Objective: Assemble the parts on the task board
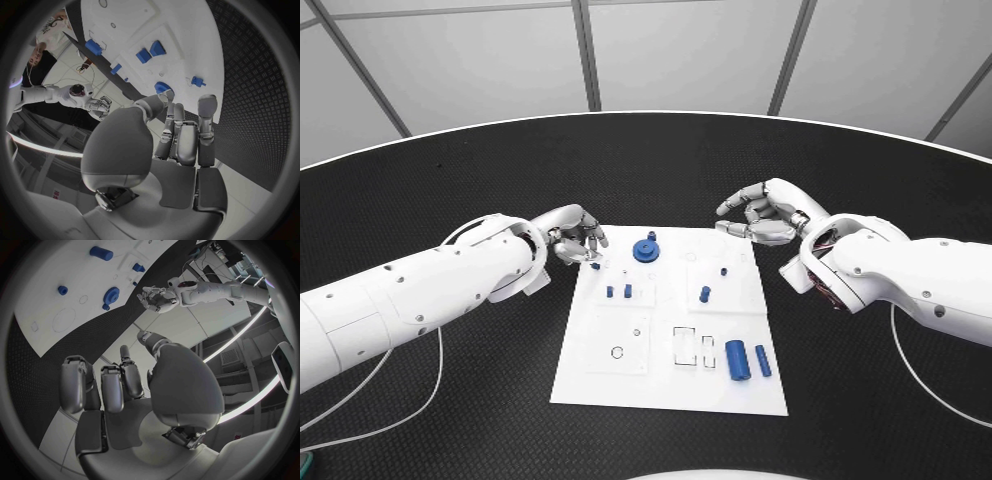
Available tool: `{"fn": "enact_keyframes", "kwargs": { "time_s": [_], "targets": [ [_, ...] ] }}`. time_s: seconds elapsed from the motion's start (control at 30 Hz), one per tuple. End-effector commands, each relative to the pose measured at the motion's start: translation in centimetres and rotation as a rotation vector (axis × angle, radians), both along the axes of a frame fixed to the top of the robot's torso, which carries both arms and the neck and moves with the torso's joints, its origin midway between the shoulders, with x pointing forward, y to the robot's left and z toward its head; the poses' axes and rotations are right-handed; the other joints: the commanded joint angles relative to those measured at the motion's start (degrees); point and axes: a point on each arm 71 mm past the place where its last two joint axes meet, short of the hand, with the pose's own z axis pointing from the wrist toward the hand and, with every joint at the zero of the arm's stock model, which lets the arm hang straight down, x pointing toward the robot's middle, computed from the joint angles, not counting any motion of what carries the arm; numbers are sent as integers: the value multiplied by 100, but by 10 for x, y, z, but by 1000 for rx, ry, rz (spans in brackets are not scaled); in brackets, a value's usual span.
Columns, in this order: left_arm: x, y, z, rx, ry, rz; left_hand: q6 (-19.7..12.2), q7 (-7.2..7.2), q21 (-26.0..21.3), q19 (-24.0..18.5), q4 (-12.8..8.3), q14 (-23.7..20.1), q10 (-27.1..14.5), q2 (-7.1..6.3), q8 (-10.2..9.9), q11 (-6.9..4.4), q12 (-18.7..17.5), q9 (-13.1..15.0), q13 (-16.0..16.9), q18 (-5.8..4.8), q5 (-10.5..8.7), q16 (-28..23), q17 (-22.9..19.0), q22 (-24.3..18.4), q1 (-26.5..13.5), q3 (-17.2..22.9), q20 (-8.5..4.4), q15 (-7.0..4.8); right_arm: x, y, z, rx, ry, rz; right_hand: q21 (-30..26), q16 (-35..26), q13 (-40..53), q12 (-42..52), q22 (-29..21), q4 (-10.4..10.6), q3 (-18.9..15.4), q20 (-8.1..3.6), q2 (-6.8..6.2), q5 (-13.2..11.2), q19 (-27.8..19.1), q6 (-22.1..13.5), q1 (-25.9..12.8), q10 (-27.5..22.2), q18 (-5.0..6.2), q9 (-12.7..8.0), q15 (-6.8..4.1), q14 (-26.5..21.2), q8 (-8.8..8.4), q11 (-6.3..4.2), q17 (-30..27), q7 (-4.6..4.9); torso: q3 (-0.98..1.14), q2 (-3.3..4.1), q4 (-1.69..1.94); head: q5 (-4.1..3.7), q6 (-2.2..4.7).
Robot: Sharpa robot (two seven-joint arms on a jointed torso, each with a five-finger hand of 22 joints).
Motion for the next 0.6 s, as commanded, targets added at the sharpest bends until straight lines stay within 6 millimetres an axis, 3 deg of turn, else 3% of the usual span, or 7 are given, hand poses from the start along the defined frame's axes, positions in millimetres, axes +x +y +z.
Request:
{"fn": "enact_keyframes", "kwargs": {
  "time_s": [0.03, 0.1, 0.37, 0.53, 0.6],
  "targets": [
    [1, 14, 1, -88, 44, 60, 23, 31, -110, -72, 2, -98, 6, -8, -27, 34, -144, 13, -87, 103, -4, -62, -217, -113, 36, 29, 11, 13, 0, 0, 0, 0, -1, -1, -1, -10, 533, 29, 332, 35, 3, -40, 38, 38, 149, 33, -38, 20, 52, -5, -36, 479, 39, -16, 962, -5, 1, 8, 4, 8, 23],
    [2, 26, 2, -159, 77, 112, 13, 53, -400, -258, -3, -302, 12, -26, -65, 65, -296, 18, -188, 165, -8, -178, -652, -415, 54, 29, 31, 40, 0, -1, 0, 0, -1, -2, -1, -10, 533, 29, 332, 35, 3, -40, 38, 38, 149, 33, -38, 20, 52, -5, -36, 479, 39, -16, 962, -5, 1, 9, 4, 20, 40],
    [4, 59, 6, -229, 125, 209, 44, 54, -451, -269, 0, -367, 34, -22, -65, 74, -349, 31, -228, 169, -14, -230, -798, -458, 59, 15, 39, 44, 0, -2, 0, 0, -2, -5, -1, -10, 533, 29, 332, 35, 3, -40, 38, 38, 149, 33, -38, 20, 52, -5, -36, 479, 39, -16, 962, -5, 1, 8, 12, 53, 65],
    [4, 63, 4, -229, 164, 211, 51, 57, -487, -273, 0, -392, 59, -40, -75, 79, -397, 37, -262, 170, -22, -259, -853, -488, 54, -11, 43, 50, 0, -2, 0, 0, -2, -5, -1, -10, 533, 29, 332, 35, 3, -40, 38, 38, 149, 33, -38, 20, 52, -5, -36, 479, 39, -16, 962, -5, 0, 9, 2, 86, 70],
    [3, 61, 4, -225, 173, 201, 54, 63, -597, -313, -25, -512, 52, -83, -97, 92, -506, 46, -328, 174, -23, -342, -1094, -566, 73, -57, 45, 59, 0, -1, 0, 0, -2, -5, -1, -10, 533, 29, 332, 35, 3, -40, 38, 38, 149, 33, -38, 20, 52, -5, -36, 479, 39, -16, 962, -5, 1, 13, 0, 102, 76]
  ]
}}
